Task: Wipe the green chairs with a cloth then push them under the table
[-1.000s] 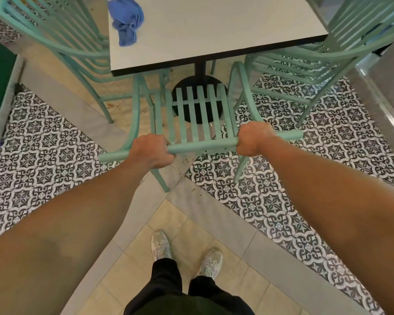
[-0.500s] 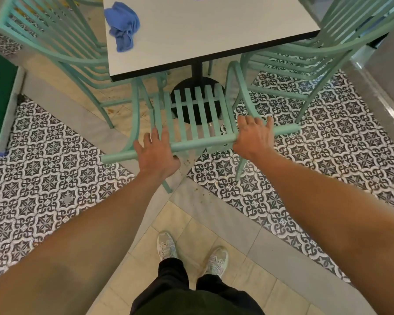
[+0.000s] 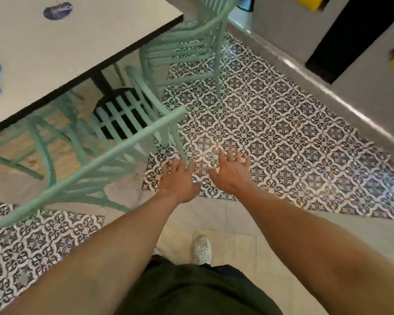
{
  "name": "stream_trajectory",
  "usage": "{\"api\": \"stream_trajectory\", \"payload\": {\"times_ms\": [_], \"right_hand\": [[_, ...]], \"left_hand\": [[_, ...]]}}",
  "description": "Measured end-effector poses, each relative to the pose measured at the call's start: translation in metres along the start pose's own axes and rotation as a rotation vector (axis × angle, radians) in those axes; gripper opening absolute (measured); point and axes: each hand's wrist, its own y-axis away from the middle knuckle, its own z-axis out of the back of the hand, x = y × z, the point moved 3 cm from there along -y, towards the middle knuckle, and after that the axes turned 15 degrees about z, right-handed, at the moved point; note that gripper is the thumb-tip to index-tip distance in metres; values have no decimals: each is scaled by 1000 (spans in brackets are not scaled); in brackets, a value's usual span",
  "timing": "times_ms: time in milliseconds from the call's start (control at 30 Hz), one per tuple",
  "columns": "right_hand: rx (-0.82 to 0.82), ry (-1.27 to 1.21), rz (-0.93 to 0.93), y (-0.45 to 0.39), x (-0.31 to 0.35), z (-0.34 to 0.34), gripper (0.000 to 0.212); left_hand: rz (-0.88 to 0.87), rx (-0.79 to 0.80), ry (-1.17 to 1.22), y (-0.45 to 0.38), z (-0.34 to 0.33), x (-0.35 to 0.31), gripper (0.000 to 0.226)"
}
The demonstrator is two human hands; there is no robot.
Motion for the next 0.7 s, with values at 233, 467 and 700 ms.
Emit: {"api": "stream_trajectory", "payload": {"times_ms": [233, 467, 700], "right_hand": [[39, -147, -195, 39, -73, 28, 79], [-31, -206, -338, 26, -153, 60, 74], [4, -221, -411, -40, -231, 111, 74]], "left_hand": [[-129, 70, -161, -36, 29, -78, 74], [-251, -1, -204, -98, 69, -147, 80], [-257, 46, -214, -192, 121, -203, 77]]}}
